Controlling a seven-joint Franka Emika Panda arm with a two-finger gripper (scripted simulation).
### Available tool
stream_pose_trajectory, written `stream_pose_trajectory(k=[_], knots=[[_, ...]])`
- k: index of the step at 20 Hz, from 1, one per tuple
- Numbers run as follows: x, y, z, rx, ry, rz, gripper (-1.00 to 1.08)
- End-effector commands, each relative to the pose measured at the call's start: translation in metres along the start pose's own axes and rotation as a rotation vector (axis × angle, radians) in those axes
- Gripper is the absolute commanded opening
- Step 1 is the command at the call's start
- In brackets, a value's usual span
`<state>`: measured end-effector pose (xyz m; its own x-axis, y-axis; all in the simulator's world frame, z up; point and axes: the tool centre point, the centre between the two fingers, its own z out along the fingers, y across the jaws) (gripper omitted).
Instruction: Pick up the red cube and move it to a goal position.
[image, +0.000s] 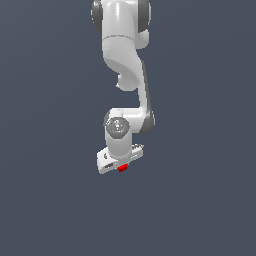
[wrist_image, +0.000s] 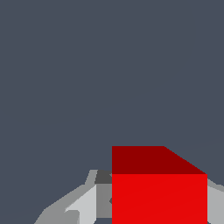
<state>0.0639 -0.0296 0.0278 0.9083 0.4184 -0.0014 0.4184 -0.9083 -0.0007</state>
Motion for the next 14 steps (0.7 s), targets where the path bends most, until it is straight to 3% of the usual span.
stream_pose_trajectory(k=[1, 14], knots=[[-0.001, -0.004, -0.008, -0.001, 0.001, 0.000, -1.00], [-0.025, -0.045, -0.089, -0.002, 0.001, -0.001, -1.00]])
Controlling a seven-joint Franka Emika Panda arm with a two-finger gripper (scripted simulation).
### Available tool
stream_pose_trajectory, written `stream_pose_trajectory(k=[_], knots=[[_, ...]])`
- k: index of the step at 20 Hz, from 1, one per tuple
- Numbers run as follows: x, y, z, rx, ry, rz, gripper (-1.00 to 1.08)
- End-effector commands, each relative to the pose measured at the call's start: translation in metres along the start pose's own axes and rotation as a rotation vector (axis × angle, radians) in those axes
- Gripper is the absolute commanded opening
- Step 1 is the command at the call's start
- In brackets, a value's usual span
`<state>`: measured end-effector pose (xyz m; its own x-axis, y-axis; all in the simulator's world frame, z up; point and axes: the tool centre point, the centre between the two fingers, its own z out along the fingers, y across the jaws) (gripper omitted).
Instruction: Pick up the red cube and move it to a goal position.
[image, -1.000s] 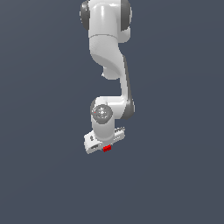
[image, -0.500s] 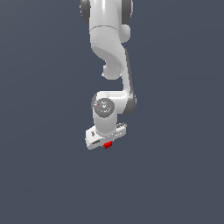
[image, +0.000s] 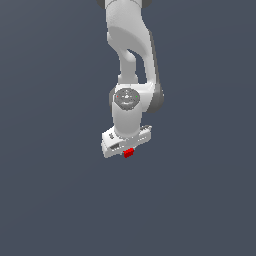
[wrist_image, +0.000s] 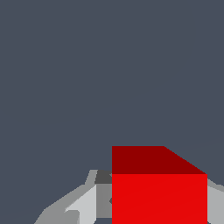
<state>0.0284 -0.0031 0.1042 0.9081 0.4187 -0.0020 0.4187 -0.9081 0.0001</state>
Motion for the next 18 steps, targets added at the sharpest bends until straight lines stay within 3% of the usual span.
stream_pose_trajectory(k=[1, 18], knots=[[-0.006, -0.011, -0.022, -0.001, 0.001, 0.000, -1.00], [-0.048, -0.092, -0.184, -0.002, 0.001, -0.001, -1.00]])
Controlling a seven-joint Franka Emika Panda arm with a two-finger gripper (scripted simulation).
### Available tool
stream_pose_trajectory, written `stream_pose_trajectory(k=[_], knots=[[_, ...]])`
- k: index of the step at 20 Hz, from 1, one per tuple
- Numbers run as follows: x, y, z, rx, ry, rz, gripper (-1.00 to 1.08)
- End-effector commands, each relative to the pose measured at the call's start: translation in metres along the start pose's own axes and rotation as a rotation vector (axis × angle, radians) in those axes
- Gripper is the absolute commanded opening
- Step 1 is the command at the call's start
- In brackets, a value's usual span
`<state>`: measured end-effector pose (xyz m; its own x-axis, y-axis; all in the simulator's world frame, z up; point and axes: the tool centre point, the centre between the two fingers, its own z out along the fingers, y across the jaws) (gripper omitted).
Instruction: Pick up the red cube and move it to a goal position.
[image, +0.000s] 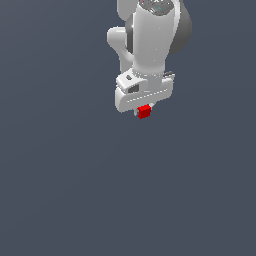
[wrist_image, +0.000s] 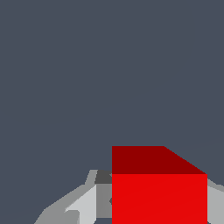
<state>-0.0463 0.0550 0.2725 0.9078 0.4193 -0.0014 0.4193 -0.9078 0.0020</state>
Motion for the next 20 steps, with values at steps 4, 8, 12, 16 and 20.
stream_pose_trajectory(k=[4, 8, 12, 16, 20], knots=[[-0.013, -0.026, -0.052, 0.000, 0.000, 0.000, -1.00], [-0.019, -0.040, -0.083, 0.001, 0.001, 0.000, -1.00], [-0.024, -0.051, -0.106, 0.001, 0.001, 0.000, -1.00], [-0.026, -0.057, -0.121, 0.001, 0.001, 0.000, -1.00], [-0.027, -0.060, -0.126, 0.002, 0.001, 0.000, -1.00]])
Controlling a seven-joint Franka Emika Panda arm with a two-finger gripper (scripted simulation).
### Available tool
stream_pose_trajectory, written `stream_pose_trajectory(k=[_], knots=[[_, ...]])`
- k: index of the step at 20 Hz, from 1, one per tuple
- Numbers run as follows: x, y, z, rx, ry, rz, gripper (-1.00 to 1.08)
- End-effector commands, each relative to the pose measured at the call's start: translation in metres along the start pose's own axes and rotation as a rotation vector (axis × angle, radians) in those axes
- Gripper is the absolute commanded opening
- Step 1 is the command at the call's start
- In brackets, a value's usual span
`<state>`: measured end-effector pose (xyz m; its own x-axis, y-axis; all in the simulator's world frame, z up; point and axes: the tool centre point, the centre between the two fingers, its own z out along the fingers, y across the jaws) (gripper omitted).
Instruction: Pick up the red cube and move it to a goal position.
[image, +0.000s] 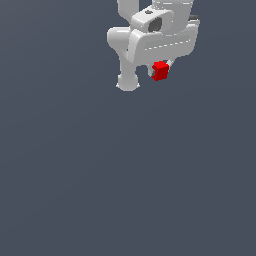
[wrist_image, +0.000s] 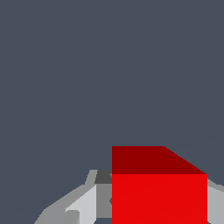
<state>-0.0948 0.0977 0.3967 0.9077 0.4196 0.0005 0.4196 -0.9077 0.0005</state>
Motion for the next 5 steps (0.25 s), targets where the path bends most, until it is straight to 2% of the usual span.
stream_pose_trajectory(k=[1, 5], knots=[[-0.0001, -0.0007, -0.0020, 0.000, -0.001, 0.001, -1.00], [0.0011, 0.0007, 0.0006, 0.000, -0.001, 0.001, -1.00]])
